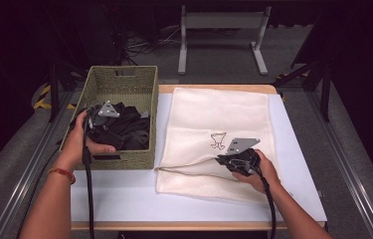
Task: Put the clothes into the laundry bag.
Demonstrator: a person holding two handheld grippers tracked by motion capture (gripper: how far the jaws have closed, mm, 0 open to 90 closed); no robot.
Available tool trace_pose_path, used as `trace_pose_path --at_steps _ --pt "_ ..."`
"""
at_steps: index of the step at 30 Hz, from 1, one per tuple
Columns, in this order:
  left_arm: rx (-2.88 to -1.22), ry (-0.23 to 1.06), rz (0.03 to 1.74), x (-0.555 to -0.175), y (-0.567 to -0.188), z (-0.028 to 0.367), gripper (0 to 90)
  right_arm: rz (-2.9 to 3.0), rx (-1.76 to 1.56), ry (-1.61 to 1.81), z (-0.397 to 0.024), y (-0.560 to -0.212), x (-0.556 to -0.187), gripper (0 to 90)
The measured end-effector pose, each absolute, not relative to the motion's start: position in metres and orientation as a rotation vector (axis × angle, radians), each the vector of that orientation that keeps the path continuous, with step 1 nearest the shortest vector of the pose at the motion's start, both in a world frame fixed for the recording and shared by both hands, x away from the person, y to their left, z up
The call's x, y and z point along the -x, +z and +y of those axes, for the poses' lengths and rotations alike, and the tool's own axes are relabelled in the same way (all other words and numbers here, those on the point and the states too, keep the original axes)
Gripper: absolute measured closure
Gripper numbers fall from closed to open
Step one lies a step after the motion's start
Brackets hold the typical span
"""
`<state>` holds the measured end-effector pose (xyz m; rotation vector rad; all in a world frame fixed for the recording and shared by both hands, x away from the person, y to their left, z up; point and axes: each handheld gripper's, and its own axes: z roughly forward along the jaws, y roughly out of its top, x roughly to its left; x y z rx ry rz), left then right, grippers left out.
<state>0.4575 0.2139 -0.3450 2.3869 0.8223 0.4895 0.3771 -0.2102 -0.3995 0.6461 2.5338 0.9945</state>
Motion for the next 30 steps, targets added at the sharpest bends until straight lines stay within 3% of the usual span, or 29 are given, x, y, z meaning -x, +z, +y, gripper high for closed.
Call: trace_pose_path --at_steps 7,8,16,22,30 --pt "-2.48 0.449 0.813 -0.478 -0.358 0.206 0.0 2.548 -0.642 0.983 -0.207 -0.403 -0.377 86.2" --pt "-2.521 0.385 0.789 -0.482 -0.364 0.203 0.0 2.549 -0.643 0.986 -0.207 -0.404 -0.377 86.1" --pt "-2.613 0.264 0.733 -0.485 -0.369 0.197 0.7 2.553 -0.649 0.991 -0.207 -0.404 -0.377 86.0" --pt "-2.715 0.439 0.821 -0.497 -0.384 0.185 2.7 2.552 -0.645 0.989 -0.206 -0.404 -0.377 85.9" --pt "-2.752 0.324 0.761 -0.497 -0.391 0.185 0.0 2.553 -0.645 0.991 -0.207 -0.404 -0.377 85.7"
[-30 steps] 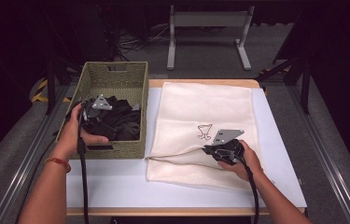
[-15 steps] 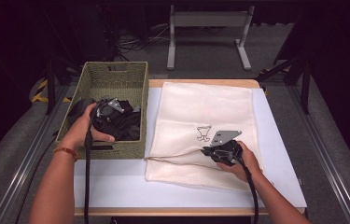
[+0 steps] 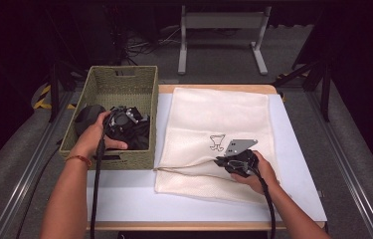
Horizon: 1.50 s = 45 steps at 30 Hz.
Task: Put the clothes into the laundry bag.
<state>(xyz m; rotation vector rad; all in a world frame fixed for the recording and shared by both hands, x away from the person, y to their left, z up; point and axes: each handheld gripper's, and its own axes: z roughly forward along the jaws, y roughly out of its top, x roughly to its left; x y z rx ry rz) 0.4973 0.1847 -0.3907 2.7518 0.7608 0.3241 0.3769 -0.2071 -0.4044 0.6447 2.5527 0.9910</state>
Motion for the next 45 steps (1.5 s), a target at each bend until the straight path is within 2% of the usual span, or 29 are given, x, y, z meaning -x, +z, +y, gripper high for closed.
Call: trace_pose_path --at_steps 4,9,12,14,17,22,28,32,33,35,40,44,45 --pt "-2.777 0.309 0.794 -0.501 -0.394 0.183 0.1 2.55 -0.64 0.988 -0.207 -0.404 -0.377 85.6" --pt "-2.821 0.305 0.784 -0.501 -0.395 0.18 5.9 2.545 -0.639 0.991 -0.208 -0.403 -0.375 85.3" --pt "-2.808 0.336 0.783 -0.499 -0.393 0.182 18.1 2.548 -0.637 0.996 -0.208 -0.404 -0.376 85.2" --pt "-2.799 0.353 0.784 -0.497 -0.391 0.183 30.9 2.549 -0.638 0.993 -0.208 -0.404 -0.376 85.3" --pt "-2.794 0.39 0.796 -0.497 -0.39 0.183 44.7 2.551 -0.637 0.993 -0.208 -0.404 -0.375 85.1" --pt "-2.805 0.425 0.768 -0.496 -0.387 0.183 56.1 2.549 -0.638 0.995 -0.208 -0.404 -0.375 85.1" --pt "-2.792 0.512 0.761 -0.493 -0.383 0.184 61.5 2.547 -0.636 0.995 -0.209 -0.403 -0.375 85.2" --pt "-2.768 0.699 0.77 -0.493 -0.379 0.186 64.0 2.546 -0.639 1.002 -0.21 -0.403 -0.374 85.2" --pt "-2.748 0.767 0.776 -0.493 -0.376 0.186 64.8 2.545 -0.638 1.003 -0.21 -0.403 -0.374 85.2" --pt "-2.687 0.818 0.783 -0.49 -0.372 0.189 65.3 2.545 -0.637 1.004 -0.21 -0.403 -0.374 85.1" --pt "-2.583 0.86 0.791 -0.483 -0.364 0.196 65.9 2.538 -0.641 1.014 -0.211 -0.402 -0.374 85.3" --pt "-2.447 0.935 0.778 -0.468 -0.354 0.205 66.0 2.523 -0.637 1.023 -0.212 -0.4 -0.373 85.7" --pt "-2.368 0.941 0.785 -0.459 -0.349 0.212 66.3 2.516 -0.636 1.031 -0.213 -0.399 -0.373 86.1"
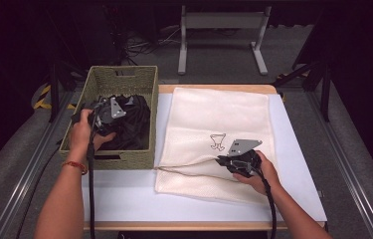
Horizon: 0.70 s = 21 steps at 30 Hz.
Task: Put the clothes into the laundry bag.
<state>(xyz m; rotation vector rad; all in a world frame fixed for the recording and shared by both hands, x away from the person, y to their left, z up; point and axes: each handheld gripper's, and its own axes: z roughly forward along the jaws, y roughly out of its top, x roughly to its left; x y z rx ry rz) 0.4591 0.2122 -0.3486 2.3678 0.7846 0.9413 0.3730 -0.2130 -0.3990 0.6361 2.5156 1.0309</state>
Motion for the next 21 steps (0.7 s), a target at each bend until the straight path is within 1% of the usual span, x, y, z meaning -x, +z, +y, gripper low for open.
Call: trace_pose_path --at_steps 1,7,13,19,21 --pt "-2.368 0.941 0.785 -0.459 -0.349 0.212 66.3 2.516 -0.636 1.031 -0.213 -0.399 -0.373 86.1" --pt "-2.177 0.995 0.762 -0.427 -0.329 0.229 66.5 2.479 -0.635 1.059 -0.215 -0.394 -0.372 87.0" --pt "-2.034 1.028 0.727 -0.398 -0.315 0.237 66.6 2.431 -0.64 1.096 -0.218 -0.385 -0.37 87.2" --pt "-1.937 1.017 0.687 -0.377 -0.306 0.239 66.7 2.416 -0.643 1.11 -0.221 -0.381 -0.37 87.2" --pt "-1.92 0.992 0.683 -0.372 -0.306 0.238 66.7 2.415 -0.647 1.113 -0.221 -0.381 -0.37 87.2"
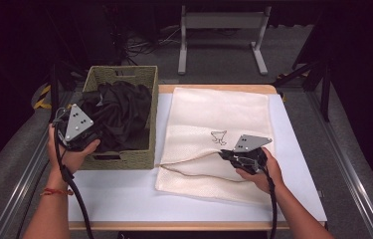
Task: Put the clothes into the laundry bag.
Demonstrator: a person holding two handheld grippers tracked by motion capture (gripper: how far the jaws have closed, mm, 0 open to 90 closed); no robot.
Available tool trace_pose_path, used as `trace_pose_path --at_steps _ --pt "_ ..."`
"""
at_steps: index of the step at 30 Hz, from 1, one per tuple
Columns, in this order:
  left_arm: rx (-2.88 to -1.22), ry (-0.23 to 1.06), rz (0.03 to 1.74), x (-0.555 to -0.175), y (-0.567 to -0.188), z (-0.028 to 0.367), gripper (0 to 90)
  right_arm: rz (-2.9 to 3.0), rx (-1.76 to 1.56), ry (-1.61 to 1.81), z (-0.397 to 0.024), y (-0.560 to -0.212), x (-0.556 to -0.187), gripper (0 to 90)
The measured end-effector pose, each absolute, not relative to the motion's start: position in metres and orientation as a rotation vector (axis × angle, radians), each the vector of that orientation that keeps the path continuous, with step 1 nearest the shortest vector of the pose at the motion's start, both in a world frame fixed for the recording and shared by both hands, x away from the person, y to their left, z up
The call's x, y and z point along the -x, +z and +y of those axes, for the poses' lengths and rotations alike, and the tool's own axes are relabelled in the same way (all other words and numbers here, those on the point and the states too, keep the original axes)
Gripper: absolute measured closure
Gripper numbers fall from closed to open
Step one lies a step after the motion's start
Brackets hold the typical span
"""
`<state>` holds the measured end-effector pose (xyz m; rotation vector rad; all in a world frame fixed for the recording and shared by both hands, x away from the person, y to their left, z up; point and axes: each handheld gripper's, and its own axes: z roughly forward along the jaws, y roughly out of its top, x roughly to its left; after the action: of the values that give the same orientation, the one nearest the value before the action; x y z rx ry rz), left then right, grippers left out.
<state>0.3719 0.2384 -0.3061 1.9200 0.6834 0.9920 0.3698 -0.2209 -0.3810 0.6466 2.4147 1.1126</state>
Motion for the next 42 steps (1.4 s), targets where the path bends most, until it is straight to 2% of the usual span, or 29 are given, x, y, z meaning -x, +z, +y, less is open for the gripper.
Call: trace_pose_path --at_steps 4,12,21,31,42 --pt "-1.859 0.924 0.67 -0.361 -0.308 0.24 66.8 2.414 -0.645 1.11 -0.221 -0.38 -0.369 87.2" --pt "-1.8 0.947 0.586 -0.328 -0.3 0.237 67.3 2.411 -0.646 1.111 -0.221 -0.38 -0.369 87.2" --pt "-1.794 0.864 0.463 -0.29 -0.307 0.226 67.6 2.399 -0.657 1.113 -0.222 -0.379 -0.37 87.3" --pt "-1.85 0.715 0.303 -0.257 -0.322 0.19 67.7 2.391 -0.659 1.116 -0.224 -0.378 -0.371 87.3" --pt "-1.987 0.533 0.194 -0.242 -0.349 0.144 68.3 2.371 -0.677 1.125 -0.226 -0.376 -0.372 87.6"
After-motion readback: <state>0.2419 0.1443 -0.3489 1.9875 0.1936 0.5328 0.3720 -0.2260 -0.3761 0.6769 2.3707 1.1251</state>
